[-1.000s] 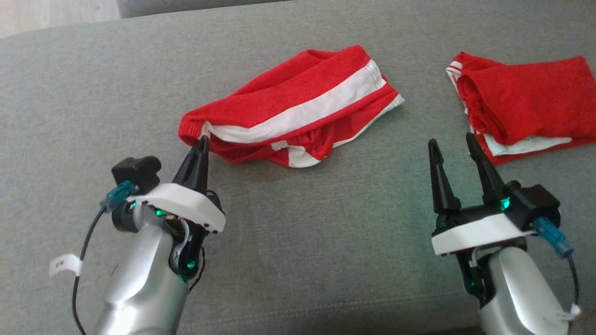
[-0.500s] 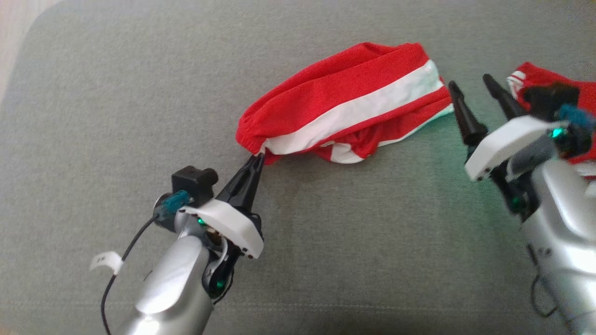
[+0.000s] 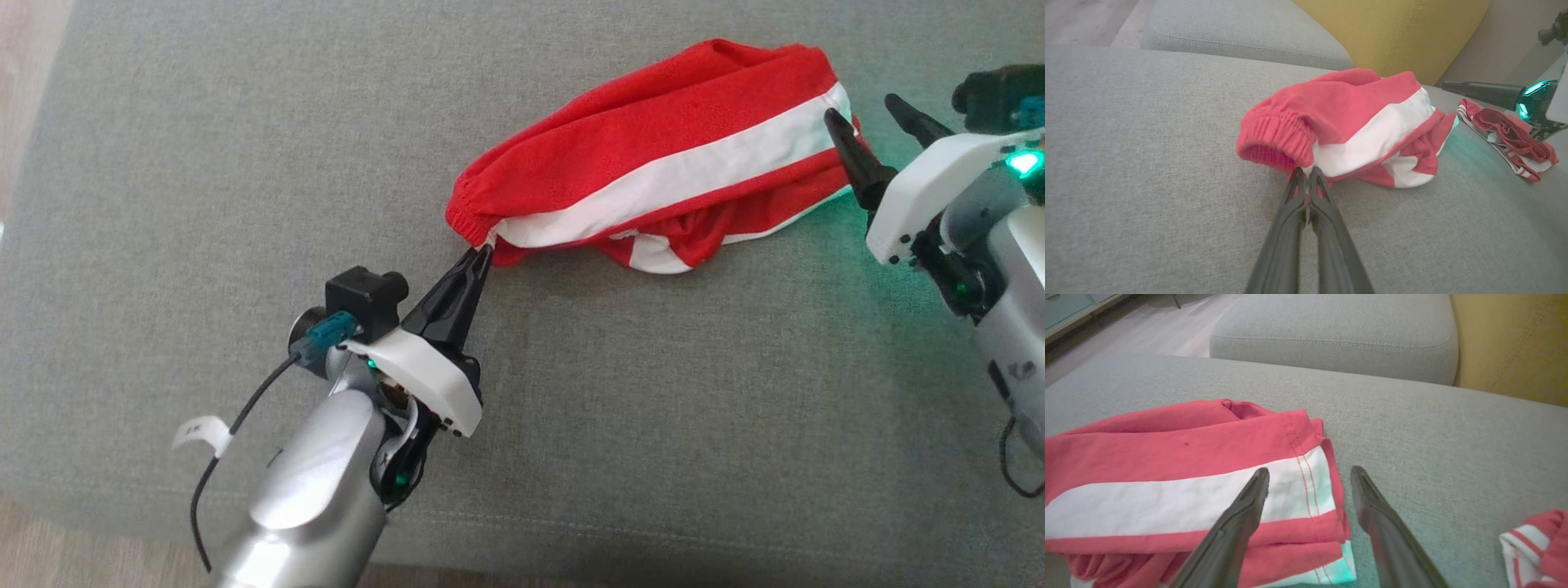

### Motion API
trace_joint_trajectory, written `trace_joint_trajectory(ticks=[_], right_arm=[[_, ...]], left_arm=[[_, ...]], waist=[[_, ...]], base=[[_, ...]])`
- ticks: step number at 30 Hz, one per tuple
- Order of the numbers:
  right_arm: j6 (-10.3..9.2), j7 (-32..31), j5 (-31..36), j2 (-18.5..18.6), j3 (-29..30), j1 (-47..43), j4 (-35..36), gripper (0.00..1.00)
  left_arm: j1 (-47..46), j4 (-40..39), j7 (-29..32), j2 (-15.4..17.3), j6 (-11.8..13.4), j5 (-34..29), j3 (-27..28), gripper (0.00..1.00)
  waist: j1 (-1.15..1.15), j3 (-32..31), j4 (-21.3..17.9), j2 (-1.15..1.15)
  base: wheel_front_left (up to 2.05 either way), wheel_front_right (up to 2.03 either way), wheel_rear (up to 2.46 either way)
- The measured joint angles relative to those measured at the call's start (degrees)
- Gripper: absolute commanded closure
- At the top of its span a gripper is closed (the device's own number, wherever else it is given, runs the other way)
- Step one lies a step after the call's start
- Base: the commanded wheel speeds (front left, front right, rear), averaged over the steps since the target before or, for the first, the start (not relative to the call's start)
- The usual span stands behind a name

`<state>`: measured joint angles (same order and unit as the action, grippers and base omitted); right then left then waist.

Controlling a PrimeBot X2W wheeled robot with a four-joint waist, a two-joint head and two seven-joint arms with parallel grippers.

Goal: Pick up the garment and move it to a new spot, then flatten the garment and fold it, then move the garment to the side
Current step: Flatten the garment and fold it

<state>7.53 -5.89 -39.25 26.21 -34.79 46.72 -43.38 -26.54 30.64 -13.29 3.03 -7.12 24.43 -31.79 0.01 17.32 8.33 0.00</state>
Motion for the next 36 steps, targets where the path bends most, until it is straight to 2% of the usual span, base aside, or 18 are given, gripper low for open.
trace_joint_trajectory(ticks=[19,20,21,22,23,36], right_arm=[[0.00,1.38,-10.13,1.57,-12.18,6.09,-5.49,0.00],[0.00,1.38,-10.54,1.57,-12.77,6.26,-5.60,0.08],[0.00,1.38,-11.00,1.58,-13.27,6.41,-5.70,0.53],[0.00,1.38,-11.56,1.61,-13.73,6.61,-5.80,0.82],[0.00,1.40,-12.05,1.69,-14.19,6.82,-5.83,1.00],[0.00,8.11,-15.67,3.34,-19.19,6.96,-5.63,1.00]], left_arm=[[-2.21,0.54,-0.52,-0.29,0.07,0.47,-1.20,1.00],[-2.21,0.62,-0.52,-0.29,0.07,0.54,-1.24,1.00],[-2.22,0.65,-0.60,-0.30,0.07,0.54,-1.27,1.00],[-2.25,0.69,-0.91,-0.30,0.07,0.56,-1.32,1.00],[-2.29,0.76,-0.92,-0.31,0.08,0.60,-1.36,1.00],[-2.96,2.16,-0.93,0.25,0.16,1.38,-1.26,1.00]], waist=[[0.00,2.65,1.22,0.00],[0.00,2.73,1.25,0.00],[0.00,2.79,1.28,0.00],[0.00,2.85,1.31,0.00],[0.00,2.89,1.32,0.00],[0.00,-0.70,0.35,0.00]], base=[[0.00,0.00,0.00],[0.00,0.00,0.00],[0.00,0.00,0.00],[0.00,0.00,0.00],[0.00,0.00,0.00],[0.00,0.00,0.00]])
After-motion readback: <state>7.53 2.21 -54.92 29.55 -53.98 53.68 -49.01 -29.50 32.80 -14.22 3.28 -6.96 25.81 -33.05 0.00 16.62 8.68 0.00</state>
